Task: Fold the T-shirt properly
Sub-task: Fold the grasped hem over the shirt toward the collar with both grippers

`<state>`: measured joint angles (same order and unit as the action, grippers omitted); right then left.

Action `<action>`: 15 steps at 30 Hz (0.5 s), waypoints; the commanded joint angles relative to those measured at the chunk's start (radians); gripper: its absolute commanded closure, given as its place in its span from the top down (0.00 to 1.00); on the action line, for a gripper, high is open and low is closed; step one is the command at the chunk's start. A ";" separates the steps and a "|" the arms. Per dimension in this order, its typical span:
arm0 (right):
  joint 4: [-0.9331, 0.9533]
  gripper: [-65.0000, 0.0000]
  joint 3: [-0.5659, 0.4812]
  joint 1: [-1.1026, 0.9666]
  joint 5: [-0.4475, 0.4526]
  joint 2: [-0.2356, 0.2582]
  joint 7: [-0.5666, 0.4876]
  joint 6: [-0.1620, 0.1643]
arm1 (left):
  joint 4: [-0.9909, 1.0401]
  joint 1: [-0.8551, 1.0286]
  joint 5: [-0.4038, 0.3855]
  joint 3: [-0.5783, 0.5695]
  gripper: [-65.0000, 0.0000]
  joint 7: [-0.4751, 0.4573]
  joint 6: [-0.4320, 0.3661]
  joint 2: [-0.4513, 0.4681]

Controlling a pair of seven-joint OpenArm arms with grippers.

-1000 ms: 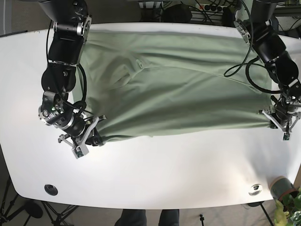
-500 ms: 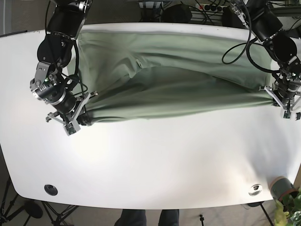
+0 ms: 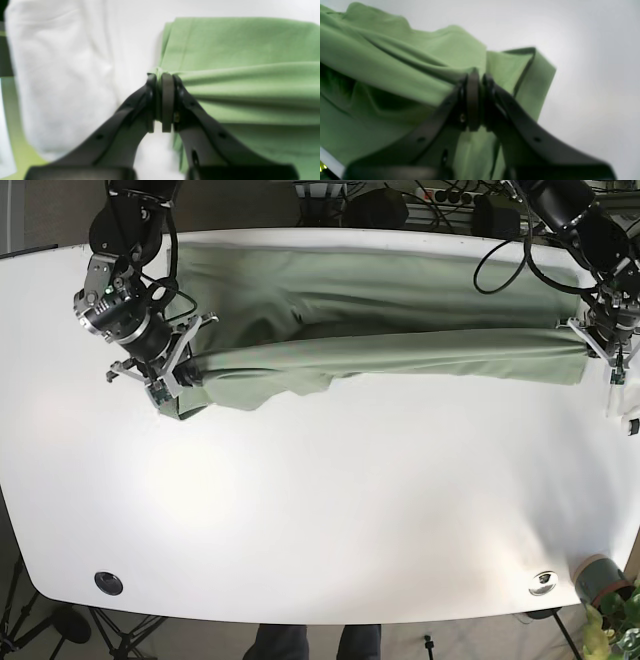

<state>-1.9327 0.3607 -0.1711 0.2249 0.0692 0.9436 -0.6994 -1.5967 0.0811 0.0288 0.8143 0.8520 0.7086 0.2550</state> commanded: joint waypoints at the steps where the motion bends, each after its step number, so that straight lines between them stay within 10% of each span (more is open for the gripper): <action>1: -0.026 0.02 0.031 -0.003 -0.009 -0.012 -0.018 0.010 | -0.026 -0.001 0.012 0.004 0.00 -0.009 -0.010 0.023; 15: -0.021 0.03 0.042 -0.117 -0.009 -0.029 -0.021 0.010 | -0.017 0.053 0.018 0.004 0.00 -0.009 -0.010 0.022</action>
<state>-1.9354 0.3965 -0.2920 0.2192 0.0307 0.9398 -0.6968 -1.5959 0.1371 0.0334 0.8135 0.8524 0.7090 0.2527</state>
